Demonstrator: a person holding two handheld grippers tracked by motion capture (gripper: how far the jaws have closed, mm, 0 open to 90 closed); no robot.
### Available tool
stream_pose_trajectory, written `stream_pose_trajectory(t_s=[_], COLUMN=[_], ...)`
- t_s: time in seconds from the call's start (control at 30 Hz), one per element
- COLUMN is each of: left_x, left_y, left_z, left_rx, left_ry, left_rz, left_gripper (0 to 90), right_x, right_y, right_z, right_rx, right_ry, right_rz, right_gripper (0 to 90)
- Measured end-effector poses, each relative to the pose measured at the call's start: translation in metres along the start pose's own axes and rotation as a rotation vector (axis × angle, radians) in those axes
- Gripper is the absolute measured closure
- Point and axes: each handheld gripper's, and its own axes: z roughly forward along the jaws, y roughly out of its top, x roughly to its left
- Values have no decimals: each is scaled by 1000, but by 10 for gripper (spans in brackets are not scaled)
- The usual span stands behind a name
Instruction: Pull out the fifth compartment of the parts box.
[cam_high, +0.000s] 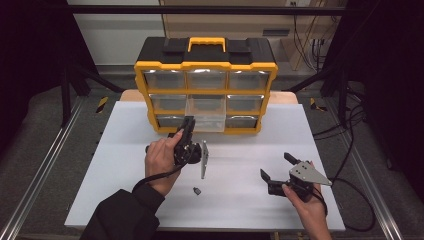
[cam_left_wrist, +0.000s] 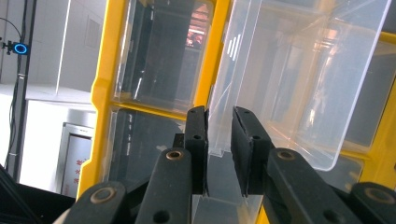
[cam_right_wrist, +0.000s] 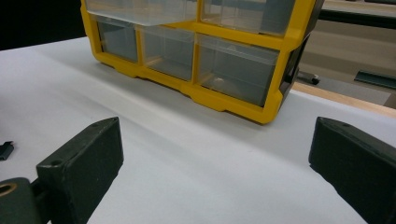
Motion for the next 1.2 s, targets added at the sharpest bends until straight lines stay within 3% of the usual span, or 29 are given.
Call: stream_pose_trajectory(t_s=[0.27,0.43,1.03,1.1,1.2], left_x=[-2,-5,-4,-3,-4], left_y=[-2,0,-2,-3,-3], left_z=[-6,-8,-10,-10,-9], left_rx=[11,-7,-10,-12,-15], left_ry=[-19,-31,-38,-47,-75], left_rz=[-3,2,-13,-27,-48], left_gripper=[758,741,733,717,585], right_x=[0,2,1,1,1], right_y=[0,0,0,0,0], right_z=[0,0,1,0,0], right_rx=[-1,2,2,1,2], right_ry=[-2,-2,-3,-3,-4], right_rz=[-2,-5,-5,-6,-4], right_gripper=[35,35,36,35,35])
